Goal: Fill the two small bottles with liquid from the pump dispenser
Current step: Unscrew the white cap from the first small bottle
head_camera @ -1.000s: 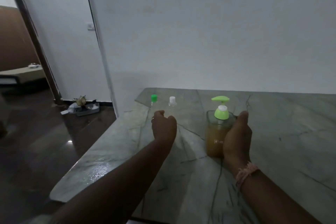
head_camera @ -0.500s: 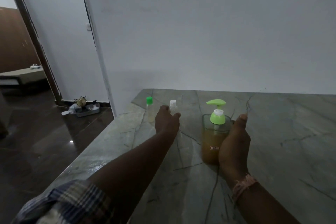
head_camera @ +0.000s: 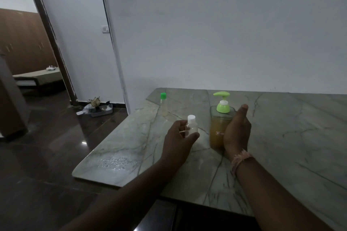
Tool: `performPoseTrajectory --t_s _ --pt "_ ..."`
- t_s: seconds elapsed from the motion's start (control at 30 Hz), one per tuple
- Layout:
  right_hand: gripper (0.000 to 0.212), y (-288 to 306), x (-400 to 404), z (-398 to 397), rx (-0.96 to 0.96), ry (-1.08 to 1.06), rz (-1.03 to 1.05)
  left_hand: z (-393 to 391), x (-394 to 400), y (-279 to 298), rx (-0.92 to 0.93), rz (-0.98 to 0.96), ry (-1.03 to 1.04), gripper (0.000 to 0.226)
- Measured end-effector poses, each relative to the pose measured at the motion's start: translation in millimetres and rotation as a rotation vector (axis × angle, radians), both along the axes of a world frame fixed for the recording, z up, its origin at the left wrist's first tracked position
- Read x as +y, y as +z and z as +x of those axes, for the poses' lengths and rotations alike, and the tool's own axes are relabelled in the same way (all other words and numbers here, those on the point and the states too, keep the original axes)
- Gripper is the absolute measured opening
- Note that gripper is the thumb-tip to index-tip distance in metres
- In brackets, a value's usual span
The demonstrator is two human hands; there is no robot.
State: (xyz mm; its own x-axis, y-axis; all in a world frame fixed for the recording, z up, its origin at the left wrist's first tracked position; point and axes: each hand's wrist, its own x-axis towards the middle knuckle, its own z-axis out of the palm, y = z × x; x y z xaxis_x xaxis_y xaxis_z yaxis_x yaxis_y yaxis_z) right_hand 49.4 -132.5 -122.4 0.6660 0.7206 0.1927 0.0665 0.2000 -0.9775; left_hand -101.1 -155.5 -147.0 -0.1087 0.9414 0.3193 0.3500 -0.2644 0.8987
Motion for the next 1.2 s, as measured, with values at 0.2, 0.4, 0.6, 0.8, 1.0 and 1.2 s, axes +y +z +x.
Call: performPoseTrajectory --t_s 0.2,0.4,0.6,0.8,1.0,1.2 --pt "0.078 4.2 -5.5 0.4 -0.023 -0.002 -0.045 -2.9 -10.0 -4.7 0.056 0.024 0.005 0.047" --pt "0.06 4.9 -18.3 4.1 -0.244 -0.062 0.067 -2.9 -3.6 -9.2 0.083 0.011 0.029 0.047" --pt "0.023 3.7 -50.6 -24.8 -0.843 0.117 0.237 -3.7 -1.0 -12.1 0.082 0.044 0.033 0.045" --pt "0.04 3.4 -26.7 -49.4 -0.991 0.186 -0.056 -7.8 -3.7 -13.6 0.077 0.135 -0.01 0.043" --pt "0.03 16.8 -15.5 -55.9 -1.008 0.248 0.008 -22.8 8.0 -3.6 0.134 0.152 -0.07 0.048" --pt "0.026 15.3 -19.8 -51.5 -0.952 0.298 0.064 -39.4 10.2 -0.6 0.152 0.138 -0.178 0.048"
